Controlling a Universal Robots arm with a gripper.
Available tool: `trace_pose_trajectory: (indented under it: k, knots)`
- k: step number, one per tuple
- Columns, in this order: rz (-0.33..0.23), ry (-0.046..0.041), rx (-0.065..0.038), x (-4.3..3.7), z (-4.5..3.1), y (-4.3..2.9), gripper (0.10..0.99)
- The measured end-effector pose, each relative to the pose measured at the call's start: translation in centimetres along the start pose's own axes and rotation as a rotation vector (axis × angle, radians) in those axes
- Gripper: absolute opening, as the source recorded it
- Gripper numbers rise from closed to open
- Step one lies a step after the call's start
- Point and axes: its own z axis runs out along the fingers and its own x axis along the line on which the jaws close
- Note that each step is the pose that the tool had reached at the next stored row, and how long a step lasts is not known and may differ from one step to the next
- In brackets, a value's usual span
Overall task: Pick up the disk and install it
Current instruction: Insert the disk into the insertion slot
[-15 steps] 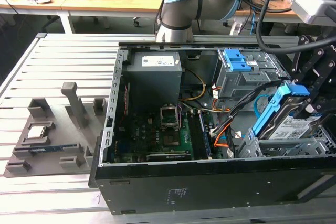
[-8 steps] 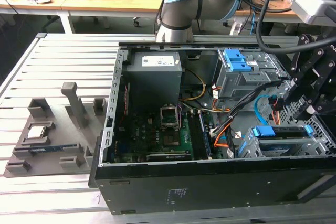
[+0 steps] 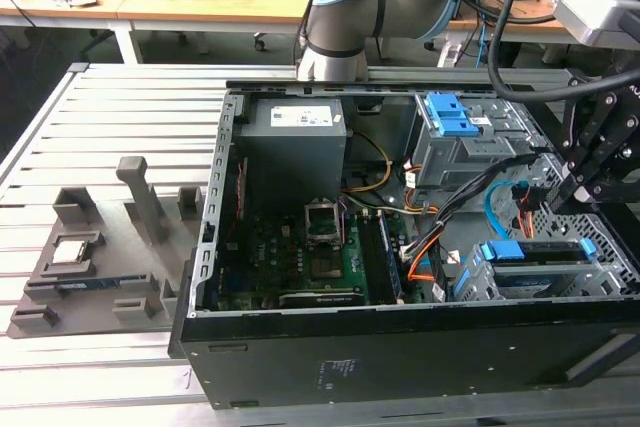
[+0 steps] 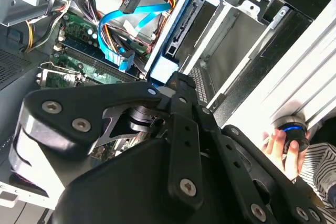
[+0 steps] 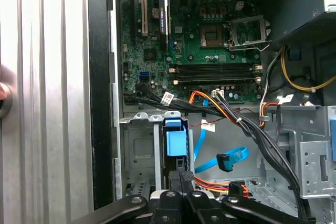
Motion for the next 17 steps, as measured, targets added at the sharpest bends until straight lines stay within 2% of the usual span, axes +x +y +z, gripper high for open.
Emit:
trace_pose_trajectory:
  k: [10,13,17]
  knots:
    - [0.0,0.0001,0.0,0.0,-0.03,0.0,0.106]
    - [0.0,0.0003,0.0,-0.12,-0.05,-0.53,0.106]
    - [0.0,0.0009,0.0,-0.13,0.21,-0.59,0.106]
